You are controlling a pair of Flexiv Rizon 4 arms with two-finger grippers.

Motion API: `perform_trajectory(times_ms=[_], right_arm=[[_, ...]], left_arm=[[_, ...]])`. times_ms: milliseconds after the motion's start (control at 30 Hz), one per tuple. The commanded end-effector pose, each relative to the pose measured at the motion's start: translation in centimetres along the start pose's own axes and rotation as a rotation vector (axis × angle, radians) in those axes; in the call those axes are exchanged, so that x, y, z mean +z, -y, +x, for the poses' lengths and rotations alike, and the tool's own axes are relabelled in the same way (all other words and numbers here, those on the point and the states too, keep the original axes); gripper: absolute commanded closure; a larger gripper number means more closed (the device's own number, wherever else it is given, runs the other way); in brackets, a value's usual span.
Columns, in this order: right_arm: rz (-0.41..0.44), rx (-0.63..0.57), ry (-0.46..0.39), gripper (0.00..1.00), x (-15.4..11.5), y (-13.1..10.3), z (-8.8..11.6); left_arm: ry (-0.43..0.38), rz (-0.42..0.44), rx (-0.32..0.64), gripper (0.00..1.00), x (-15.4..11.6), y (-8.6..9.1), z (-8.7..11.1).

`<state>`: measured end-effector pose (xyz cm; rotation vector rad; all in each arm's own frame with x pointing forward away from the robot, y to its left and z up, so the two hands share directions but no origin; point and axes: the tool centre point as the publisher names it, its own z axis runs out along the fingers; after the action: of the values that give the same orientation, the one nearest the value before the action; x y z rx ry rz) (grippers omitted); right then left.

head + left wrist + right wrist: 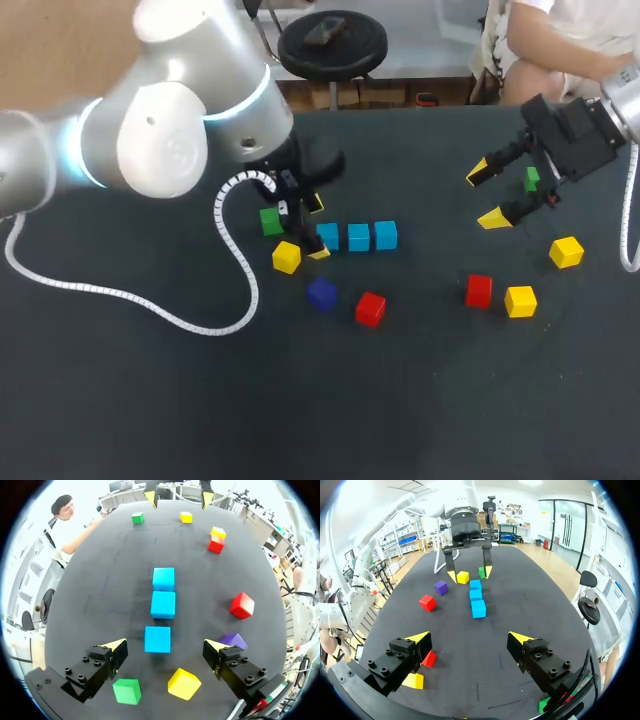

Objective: Place the blue cubes, place green cubes on the blue cubes, place the yellow cubes on the green cubes, then place the red cubes on the yellow cubes, and place purple cube on the red cubes.

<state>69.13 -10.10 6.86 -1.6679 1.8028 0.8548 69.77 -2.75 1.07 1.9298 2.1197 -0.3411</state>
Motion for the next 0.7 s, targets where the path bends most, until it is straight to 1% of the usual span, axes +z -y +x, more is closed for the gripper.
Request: perform_trajectory(times_ms=[33,333,367,433,567,600,667,700], right_arm=[[0.000,-0.001,0.001,0.00,0.00,-0.02,0.01],[0.000,-0.001,0.001,0.00,0.00,-0.02,0.01],[0.000,-0.001,0.001,0.00,0.00,-0.02,0.01],[0.000,-0.001,0.001,0.00,0.00,-0.02,0.01],[0.000,-0.001,0.001,0.00,0.00,-0.02,0.01],[0.000,-0.001,0.001,0.00,0.00,-0.02,0.01],[0.000,-0.001,0.001,0.00,0.00,-0.02,0.01],[0.000,-0.001,0.001,0.00,0.00,-0.02,0.01]], left_arm=[[-0.006,0.030,-0.001,0.00,0.96,-1.23,-0.38],[0.008,0.038,-0.013,0.00,1.07,-1.27,0.05],[0.009,0.038,-0.013,0.02,1.10,-1.25,0.06],[0.008,0.040,-0.012,0.08,1.22,-1.18,0.03],[0.009,0.046,-0.009,0.11,1.50,-1.07,-0.09],[0.009,0.047,-0.008,0.13,1.53,-1.05,-0.11],[0.010,0.047,-0.007,0.18,1.55,-1.04,-0.11],[0.009,0.046,-0.007,0.25,1.55,-1.04,-0.09]])
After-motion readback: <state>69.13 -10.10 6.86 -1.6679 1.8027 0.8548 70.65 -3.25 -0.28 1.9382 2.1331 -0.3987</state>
